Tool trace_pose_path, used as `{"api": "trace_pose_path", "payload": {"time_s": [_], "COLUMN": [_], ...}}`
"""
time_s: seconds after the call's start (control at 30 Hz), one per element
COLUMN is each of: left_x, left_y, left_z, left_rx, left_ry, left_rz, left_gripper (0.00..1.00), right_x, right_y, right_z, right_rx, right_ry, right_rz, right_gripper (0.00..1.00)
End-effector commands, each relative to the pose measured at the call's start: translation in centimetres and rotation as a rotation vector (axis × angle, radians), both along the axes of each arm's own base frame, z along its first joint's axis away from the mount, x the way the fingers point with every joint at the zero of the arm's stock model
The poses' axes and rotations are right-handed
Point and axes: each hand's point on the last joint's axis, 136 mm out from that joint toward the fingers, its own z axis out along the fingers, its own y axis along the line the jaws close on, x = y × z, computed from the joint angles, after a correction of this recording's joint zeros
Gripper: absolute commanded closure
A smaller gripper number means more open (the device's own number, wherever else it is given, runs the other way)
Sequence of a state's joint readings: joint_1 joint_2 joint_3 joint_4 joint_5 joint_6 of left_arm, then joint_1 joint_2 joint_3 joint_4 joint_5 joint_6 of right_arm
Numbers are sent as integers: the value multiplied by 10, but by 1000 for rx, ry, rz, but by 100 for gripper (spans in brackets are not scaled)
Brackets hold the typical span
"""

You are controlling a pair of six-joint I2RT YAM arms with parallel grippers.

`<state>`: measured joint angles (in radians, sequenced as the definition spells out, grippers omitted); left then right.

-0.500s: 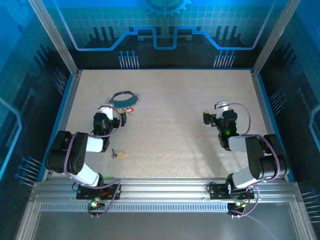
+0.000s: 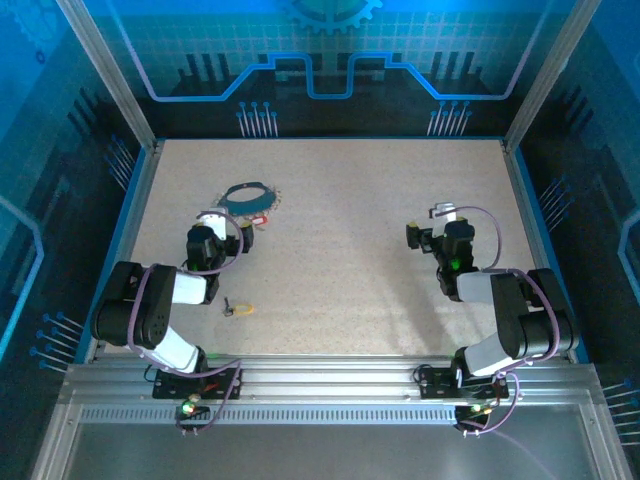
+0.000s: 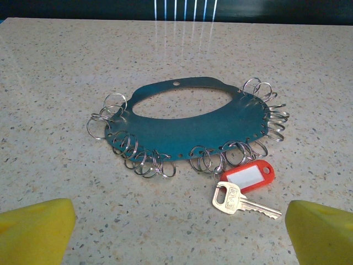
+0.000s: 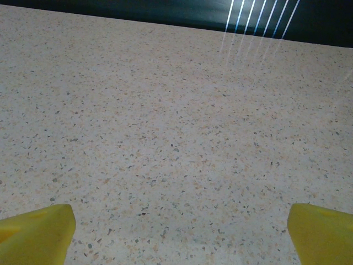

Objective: Put the keys on the keyring

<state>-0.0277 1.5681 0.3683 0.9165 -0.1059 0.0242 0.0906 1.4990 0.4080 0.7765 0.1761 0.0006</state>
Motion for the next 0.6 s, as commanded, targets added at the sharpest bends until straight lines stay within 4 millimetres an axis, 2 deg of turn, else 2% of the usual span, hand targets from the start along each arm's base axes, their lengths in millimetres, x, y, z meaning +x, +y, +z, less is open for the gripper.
{"api": "trace_pose_path", "payload": {"time_s": [0.0, 0.47, 0.57], "left_x": [5, -1, -13], "left_y": [0, -1, -8], "left_z": [12, 15, 31], "left_rx": [-23, -33, -19], "left_ry": [-29, -67, -139], "left_rz": [-8, -23, -59], "left_gripper": [1, 1, 1], "right_x": [3, 3, 1], "right_y": [-5, -4, 1], "right_z": [3, 4, 22], "right_rx": [10, 12, 13], "right_ry": [-8, -14, -17], "right_rz": [-22, -17, 14], "right_gripper": [0, 0, 0]}}
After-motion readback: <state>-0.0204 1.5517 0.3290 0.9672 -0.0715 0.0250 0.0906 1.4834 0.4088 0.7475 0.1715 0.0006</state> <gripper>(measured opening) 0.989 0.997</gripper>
